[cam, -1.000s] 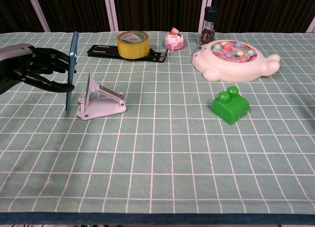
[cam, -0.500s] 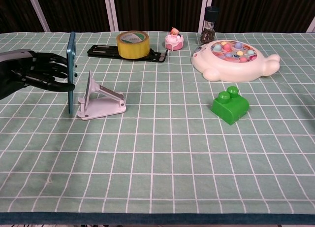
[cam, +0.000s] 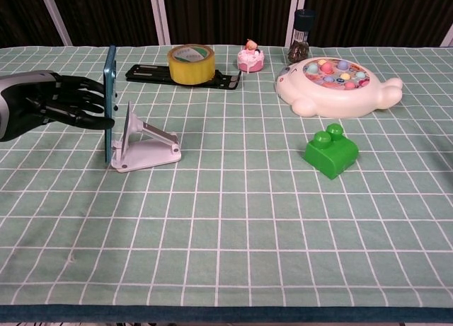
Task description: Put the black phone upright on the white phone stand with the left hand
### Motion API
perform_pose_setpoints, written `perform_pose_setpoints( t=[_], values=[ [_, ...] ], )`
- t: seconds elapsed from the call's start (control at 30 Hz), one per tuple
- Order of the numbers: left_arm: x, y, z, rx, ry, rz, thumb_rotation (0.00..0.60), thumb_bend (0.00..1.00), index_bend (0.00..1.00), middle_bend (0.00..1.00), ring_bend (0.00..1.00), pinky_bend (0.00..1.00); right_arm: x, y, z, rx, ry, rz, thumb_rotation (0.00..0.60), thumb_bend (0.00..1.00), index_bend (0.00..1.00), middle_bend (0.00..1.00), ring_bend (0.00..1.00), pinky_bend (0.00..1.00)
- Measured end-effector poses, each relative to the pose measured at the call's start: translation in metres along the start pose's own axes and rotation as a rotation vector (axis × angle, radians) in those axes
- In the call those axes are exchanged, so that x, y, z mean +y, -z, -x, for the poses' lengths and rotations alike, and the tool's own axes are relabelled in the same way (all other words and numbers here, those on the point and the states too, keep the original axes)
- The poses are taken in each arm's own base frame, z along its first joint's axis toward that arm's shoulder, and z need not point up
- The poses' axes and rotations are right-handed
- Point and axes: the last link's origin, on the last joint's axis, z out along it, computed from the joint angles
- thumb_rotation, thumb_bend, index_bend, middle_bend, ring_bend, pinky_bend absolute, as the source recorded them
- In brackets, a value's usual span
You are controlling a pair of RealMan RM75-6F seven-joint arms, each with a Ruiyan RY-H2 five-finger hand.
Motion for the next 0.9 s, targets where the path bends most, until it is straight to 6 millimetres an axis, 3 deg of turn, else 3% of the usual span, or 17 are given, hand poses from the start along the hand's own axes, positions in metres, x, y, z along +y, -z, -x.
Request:
perform_pose_setpoints(
  t=[0.9],
  values=[
    [0.0006, -0.0101, 0.0089, -0.017, 0.012, -0.013, 0.6, 0.48, 0.59, 0.64, 0.14, 0.03, -0.0001, -0.0002, -0.0001, -0.001, 0.001, 0.001, 0.6, 0.28, 0.16, 0.0, 0.0, 0.13]
  ],
)
